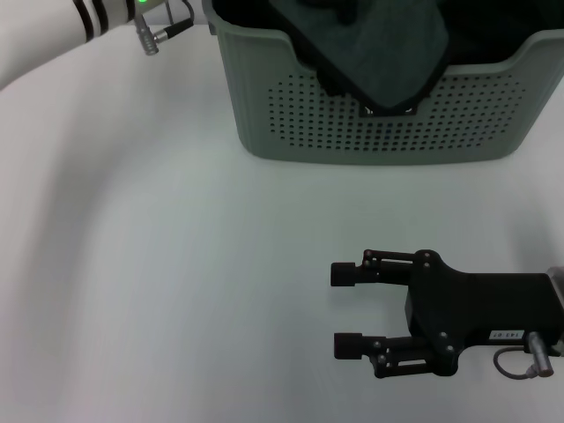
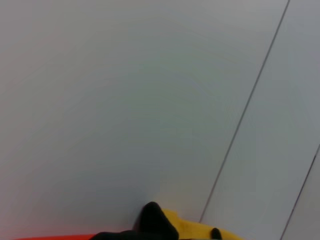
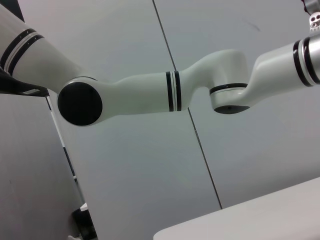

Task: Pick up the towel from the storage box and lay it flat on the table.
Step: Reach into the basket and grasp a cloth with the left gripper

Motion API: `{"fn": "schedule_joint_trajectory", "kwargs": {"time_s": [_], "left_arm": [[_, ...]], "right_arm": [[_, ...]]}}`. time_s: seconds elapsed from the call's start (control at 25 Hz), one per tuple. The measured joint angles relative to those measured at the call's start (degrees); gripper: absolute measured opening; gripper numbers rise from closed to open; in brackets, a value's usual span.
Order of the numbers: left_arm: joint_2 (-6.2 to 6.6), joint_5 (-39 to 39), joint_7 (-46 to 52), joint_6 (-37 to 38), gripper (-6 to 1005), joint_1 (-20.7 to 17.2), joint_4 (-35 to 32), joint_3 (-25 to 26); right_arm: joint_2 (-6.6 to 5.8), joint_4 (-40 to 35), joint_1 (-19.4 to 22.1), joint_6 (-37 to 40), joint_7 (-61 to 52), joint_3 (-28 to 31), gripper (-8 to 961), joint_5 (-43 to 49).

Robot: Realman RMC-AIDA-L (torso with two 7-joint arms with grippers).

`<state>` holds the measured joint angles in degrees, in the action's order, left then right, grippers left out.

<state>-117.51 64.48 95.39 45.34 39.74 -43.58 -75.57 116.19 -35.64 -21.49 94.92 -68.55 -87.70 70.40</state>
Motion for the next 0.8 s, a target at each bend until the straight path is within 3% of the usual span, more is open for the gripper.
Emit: {"fn": "schedule_joint_trajectory", "kwargs": {"time_s": [0.2, 0.52, 0.8], "left_arm": [[0.67, 0.91, 3.73, 2.15, 863, 1.69, 1.55, 0.72], [1.26, 1.83, 5.33, 3.42, 860, 4.87, 6.27, 0.85], [-0.95, 1.32, 1.15, 5.54, 652, 3.35, 6.22, 6.14]], "right_arm": [[0.00, 0.05, 0.57, 0.18, 0.37, -0.01, 749, -0.02], [0.00, 0.08, 0.91, 0.93, 0.65, -0.04, 748, -0.18], [0.00, 0.14, 1.17, 1.42, 0.68, -0.36, 748, -0.74]]}}
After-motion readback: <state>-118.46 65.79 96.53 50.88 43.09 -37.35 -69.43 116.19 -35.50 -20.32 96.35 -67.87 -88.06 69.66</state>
